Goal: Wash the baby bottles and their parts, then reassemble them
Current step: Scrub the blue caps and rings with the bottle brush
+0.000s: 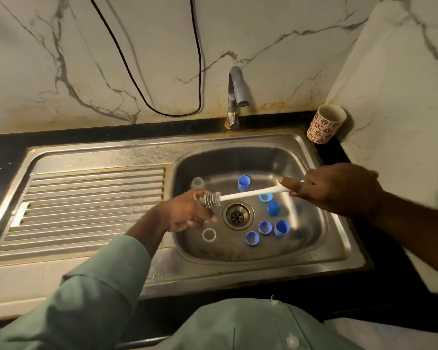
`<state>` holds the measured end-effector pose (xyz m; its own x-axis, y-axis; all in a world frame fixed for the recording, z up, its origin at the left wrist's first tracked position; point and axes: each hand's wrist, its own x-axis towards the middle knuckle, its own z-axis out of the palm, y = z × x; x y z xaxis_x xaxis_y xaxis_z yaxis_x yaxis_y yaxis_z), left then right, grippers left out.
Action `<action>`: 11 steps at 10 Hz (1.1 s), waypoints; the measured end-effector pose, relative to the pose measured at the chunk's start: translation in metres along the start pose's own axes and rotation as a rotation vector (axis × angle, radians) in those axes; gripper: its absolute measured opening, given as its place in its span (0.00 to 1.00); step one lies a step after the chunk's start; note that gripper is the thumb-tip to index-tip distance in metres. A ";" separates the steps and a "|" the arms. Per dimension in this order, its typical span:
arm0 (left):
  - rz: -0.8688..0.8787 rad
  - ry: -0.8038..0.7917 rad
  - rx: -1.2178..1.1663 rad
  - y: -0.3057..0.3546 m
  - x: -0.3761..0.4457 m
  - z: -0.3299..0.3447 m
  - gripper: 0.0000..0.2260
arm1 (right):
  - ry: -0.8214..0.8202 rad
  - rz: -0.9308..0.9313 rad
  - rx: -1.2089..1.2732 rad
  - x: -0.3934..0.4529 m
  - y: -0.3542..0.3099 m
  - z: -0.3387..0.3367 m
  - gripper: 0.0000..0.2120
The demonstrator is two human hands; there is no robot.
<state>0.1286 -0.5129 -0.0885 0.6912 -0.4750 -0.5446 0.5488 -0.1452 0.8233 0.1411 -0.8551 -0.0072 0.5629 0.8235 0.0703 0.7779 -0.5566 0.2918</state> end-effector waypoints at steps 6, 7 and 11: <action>0.474 1.142 -0.130 0.002 0.017 0.049 0.38 | -0.297 0.771 1.103 0.030 -0.128 -0.024 0.16; 0.482 1.138 -0.074 0.002 0.018 0.055 0.38 | -0.343 0.718 1.010 0.041 -0.125 -0.039 0.15; 0.491 1.179 -0.268 0.005 0.023 0.037 0.28 | -0.367 0.678 0.852 0.057 -0.133 -0.047 0.12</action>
<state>0.1297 -0.5565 -0.0907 0.7637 0.6339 -0.1224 0.1043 0.0659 0.9924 0.0566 -0.7288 0.0033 0.8768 0.3227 -0.3566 0.1415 -0.8818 -0.4499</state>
